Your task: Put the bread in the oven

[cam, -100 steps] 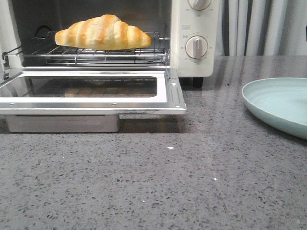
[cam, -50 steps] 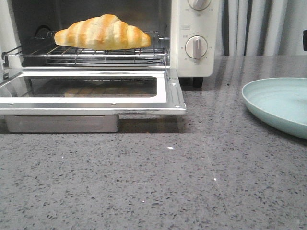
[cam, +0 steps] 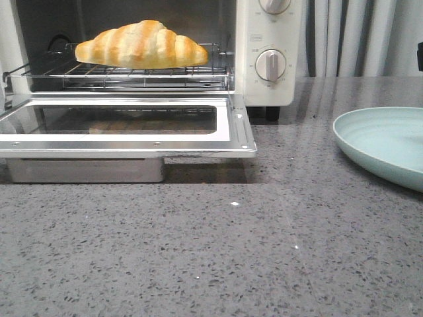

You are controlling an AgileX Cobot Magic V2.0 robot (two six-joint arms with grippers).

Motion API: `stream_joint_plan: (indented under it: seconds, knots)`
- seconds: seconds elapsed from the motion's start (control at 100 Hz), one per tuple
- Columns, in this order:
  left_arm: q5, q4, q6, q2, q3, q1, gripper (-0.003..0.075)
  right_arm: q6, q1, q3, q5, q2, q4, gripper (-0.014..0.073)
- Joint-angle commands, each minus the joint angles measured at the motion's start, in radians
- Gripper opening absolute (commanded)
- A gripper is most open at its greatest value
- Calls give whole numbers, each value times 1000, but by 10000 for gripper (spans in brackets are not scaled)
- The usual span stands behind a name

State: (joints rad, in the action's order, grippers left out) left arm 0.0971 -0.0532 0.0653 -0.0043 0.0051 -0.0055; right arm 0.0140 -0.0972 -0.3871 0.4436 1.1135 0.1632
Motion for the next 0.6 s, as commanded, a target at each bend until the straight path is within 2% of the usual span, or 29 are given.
stream_joint_plan:
  seconds: [0.0,0.11,0.2,0.59]
  knots:
    - [-9,4,11,-29,23,2,-20,-3,4,-21,73,-11,-6,15]
    - [-97,7,11,-29,23,2,-20,-3,4,-21,73,-11,-6,15]
    - [-116,7,11,-29,23,2,-20,-3,4,-21,73,-11,-6,15]
    - [-42,5,11,-29,23,2,-20,-3,4,-21,73,-11,-6,15]
